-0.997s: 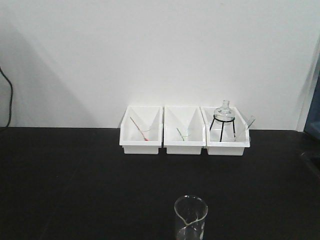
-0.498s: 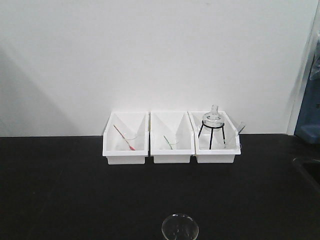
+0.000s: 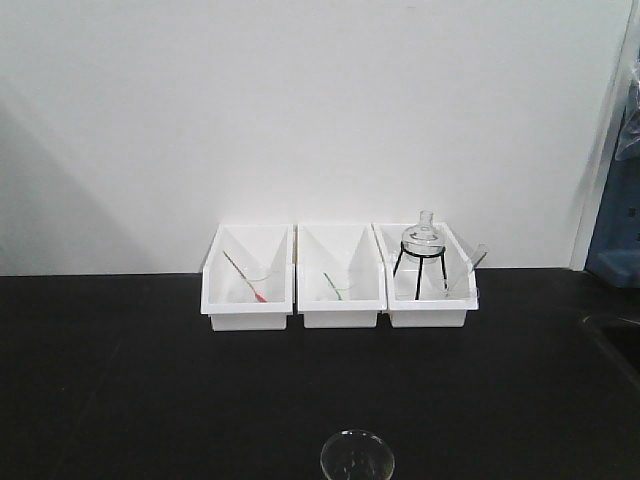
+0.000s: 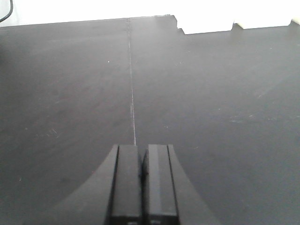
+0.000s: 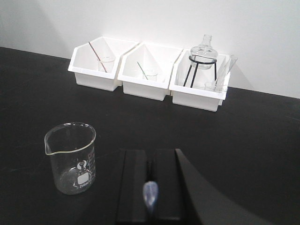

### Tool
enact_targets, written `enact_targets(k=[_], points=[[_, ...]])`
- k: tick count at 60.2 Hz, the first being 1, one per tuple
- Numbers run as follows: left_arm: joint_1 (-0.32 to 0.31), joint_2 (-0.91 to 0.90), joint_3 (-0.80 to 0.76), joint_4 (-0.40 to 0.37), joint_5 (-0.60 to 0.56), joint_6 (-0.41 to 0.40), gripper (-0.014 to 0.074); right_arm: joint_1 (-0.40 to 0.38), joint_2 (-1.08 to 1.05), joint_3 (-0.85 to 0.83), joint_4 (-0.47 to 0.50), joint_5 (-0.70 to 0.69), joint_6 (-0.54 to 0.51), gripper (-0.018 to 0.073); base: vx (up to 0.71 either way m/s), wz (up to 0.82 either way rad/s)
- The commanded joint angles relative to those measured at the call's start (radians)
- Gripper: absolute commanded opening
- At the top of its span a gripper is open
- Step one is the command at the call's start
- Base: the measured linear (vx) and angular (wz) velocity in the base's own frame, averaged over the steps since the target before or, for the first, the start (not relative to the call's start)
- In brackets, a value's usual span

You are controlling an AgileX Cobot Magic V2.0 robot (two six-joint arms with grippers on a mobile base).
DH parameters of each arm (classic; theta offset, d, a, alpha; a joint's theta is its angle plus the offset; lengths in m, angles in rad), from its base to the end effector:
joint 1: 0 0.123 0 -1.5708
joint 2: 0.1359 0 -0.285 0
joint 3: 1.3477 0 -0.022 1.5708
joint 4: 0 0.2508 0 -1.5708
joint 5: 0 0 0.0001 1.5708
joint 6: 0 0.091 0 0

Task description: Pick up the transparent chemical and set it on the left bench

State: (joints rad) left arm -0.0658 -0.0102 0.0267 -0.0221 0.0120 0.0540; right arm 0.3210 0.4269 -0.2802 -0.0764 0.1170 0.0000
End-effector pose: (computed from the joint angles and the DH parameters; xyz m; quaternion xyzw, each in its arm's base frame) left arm 0.0566 -0.0038 0.2036 0.0336 0.6852 -0.0124 0.7274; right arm 0.0953 0.0308 0.2661 -0.1483 0.7521 0.0751 0.6378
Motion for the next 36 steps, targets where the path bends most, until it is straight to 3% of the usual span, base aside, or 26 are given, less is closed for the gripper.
enact_targets(k=[1, 13, 26, 36], points=[[-0.002, -0.019, 0.016, -0.001, -0.078, -0.008, -0.0003, -0.005, 0.005, -0.03, -0.008, -0.091, -0.01, -0.0003, 0.0, 0.0], [-0.002, -0.019, 0.016, -0.001, -0.078, -0.008, -0.0003, -0.005, 0.031, -0.03, 0.002, -0.146, 0.011, -0.0003, 0.0, 0.0], [-0.002, -0.019, 0.016, -0.001, -0.078, -0.008, -0.0003, -0.005, 0.27, -0.053, 0.002, -0.561, 0.049, -0.0003, 0.0, 0.0], [-0.002, -0.019, 0.016, -0.001, -0.078, -0.008, -0.0003, -0.004, 0.551, -0.172, -0.056, -0.75, 0.146, -0.0003, 0.0, 0.0]])
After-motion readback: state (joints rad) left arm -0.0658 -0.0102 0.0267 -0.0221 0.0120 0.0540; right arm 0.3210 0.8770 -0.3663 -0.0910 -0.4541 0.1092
